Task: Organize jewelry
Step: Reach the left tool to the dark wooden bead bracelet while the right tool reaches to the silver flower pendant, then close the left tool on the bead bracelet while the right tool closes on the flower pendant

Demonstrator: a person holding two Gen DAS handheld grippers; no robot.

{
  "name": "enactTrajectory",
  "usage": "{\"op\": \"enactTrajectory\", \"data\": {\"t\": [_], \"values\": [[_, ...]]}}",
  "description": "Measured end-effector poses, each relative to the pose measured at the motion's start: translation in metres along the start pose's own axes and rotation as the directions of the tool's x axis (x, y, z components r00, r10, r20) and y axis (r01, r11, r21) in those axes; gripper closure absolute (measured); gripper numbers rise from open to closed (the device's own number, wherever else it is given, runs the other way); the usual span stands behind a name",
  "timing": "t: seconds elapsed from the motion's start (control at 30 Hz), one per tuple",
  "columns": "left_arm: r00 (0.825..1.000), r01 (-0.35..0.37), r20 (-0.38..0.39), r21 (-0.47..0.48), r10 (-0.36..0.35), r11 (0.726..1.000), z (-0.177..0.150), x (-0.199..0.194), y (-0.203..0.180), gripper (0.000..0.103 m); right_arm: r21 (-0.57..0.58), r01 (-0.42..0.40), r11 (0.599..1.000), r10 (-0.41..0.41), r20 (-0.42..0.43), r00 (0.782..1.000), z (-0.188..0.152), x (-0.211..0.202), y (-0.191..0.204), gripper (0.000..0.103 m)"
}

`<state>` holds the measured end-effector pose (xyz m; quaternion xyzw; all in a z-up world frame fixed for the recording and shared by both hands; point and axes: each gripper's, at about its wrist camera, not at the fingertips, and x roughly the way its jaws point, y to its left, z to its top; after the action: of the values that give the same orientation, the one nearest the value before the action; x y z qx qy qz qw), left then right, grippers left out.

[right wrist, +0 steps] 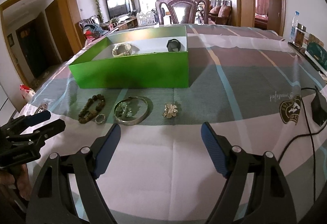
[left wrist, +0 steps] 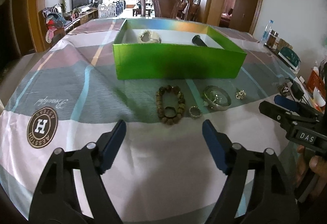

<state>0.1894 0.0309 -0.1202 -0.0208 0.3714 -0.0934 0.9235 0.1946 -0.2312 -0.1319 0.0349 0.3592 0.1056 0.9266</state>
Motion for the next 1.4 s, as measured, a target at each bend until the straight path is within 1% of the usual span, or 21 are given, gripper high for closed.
{"op": "enactTrajectory", "data": {"t": [0.1,0.17,0.27,0.33,0.37,0.43,0.57,0.63,0.67,0.7,0.73,0.77,0.8,0.83,0.87,0.97,1.03,1.13,1.17,1.27,1.4], "values": [[1.000,-0.002,-0.016,0.002,0.002,1.000,0.006,0.009,0.000,0.030,0.001,0.000,1.000,0.000,-0.017,1.000,0.004,0.009,-0.002,0.024],[1.000,-0.004,-0.030,-0.009,0.003,1.000,0.013,0.015,0.002,0.035,-0.003,0.000,1.000,0.000,-0.024,1.000,0.006,0.013,-0.002,0.024],[0.999,-0.006,-0.047,-0.026,0.005,1.000,0.024,0.025,0.007,0.042,-0.010,0.007,1.000,-0.007,-0.038,0.999,0.011,0.021,-0.003,0.028],[0.998,-0.006,-0.065,-0.041,0.003,0.999,0.033,0.034,0.010,0.046,-0.008,0.011,1.000,-0.011,-0.049,0.999,0.015,0.026,-0.004,0.032],[0.997,-0.007,-0.079,-0.048,0.003,0.999,0.038,0.041,0.012,0.049,-0.010,0.011,1.000,-0.012,-0.062,0.998,0.017,0.031,-0.005,0.034],[0.995,-0.008,-0.102,-0.053,0.002,0.999,0.045,0.051,0.014,0.056,-0.007,0.004,1.000,-0.005,-0.084,0.996,0.021,0.039,-0.008,0.043],[0.988,0.001,-0.157,-0.049,-0.009,0.999,0.054,0.073,0.015,0.058,-0.002,0.005,1.000,-0.006,-0.108,0.994,0.025,0.050,-0.012,0.044],[0.982,0.008,-0.187,-0.040,-0.016,0.999,0.055,0.083,0.013,0.064,-0.003,0.002,1.000,-0.002,-0.122,0.993,0.026,0.056,-0.012,0.049],[0.979,0.010,-0.202,-0.042,-0.019,0.999,0.054,0.089,0.013,0.064,-0.003,-0.001,1.000,0.001,-0.129,0.992,0.026,0.060,-0.013,0.050],[0.981,0.003,-0.193,-0.038,-0.011,0.999,0.055,0.091,0.012,0.065,-0.001,-0.002,1.000,0.002,-0.141,0.990,0.026,0.064,-0.013,0.051],[0.982,0.001,-0.190,-0.041,-0.009,0.999,0.055,0.092,0.013,0.065,0.005,-0.010,1.000,0.010,-0.156,0.988,0.026,0.067,-0.014,0.055],[0.982,0.002,-0.190,-0.047,-0.011,0.999,0.057,0.094,0.014,0.065,0.008,-0.017,1.000,0.018,-0.151,0.988,0.027,0.068,-0.015,0.059],[0.982,0.000,-0.188,-0.051,-0.009,0.999,0.057,0.095,0.014,0.070,0.008,-0.017,1.000,0.018,-0.157,0.987,0.028,0.071,-0.016,0.069],[0.983,-0.010,-0.184,-0.047,0.001,0.999,0.057,0.096,0.015,0.086,0.007,-0.015,1.000,0.016,-0.156,0.988,0.029,0.072,-0.016,0.080],[0.983,-0.012,-0.183,-0.046,0.003,0.999,0.057,0.097,0.016,0.092,0.000,-0.016,1.000,0.016,-0.158,0.987,0.029,0.073,-0.016,0.083],[0.986,0.004,-0.167,-0.046,-0.012,0.999,0.054,0.094,0.017,0.092,-0.011,-0.032,0.999,0.030,-0.158,0.987,0.026,0.070,-0.012,0.083],[0.993,0.024,-0.117,-0.082,-0.033,0.996,0.054,0.082,0.022,0.093,0.005,-0.042,0.999,0.042,-0.125,0.991,0.025,0.061,-0.012,0.083],[0.997,0.061,-0.037,-0.081,-0.064,0.995,0.056,0.049,0.020,0.092,0.017,-0.071,0.997,0.073,-0.085,0.994,0.024,0.039,-0.013,0.083],[0.998,0.069,0.007,-0.083,-0.069,0.994,0.057,0.030,0.019,0.092,0.020,-0.079,0.997,0.080,-0.062,0.995,0.024,0.028,-0.012,0.083],[0.992,0.088,0.094,-0.074,-0.081,0.993,0.056,-0.015,0.015,0.092,0.020,-0.106,0.994,0.106,-0.006,0.994,0.024,-0.002,-0.009,0.083],[0.983,0.114,0.146,-0.032,-0.108,0.993,0.047,-0.060,0.007,0.092,-0.011,-0.127,0.992,0.127,0.045,0.991,0.019,-0.037,0.005,0.083]]}}
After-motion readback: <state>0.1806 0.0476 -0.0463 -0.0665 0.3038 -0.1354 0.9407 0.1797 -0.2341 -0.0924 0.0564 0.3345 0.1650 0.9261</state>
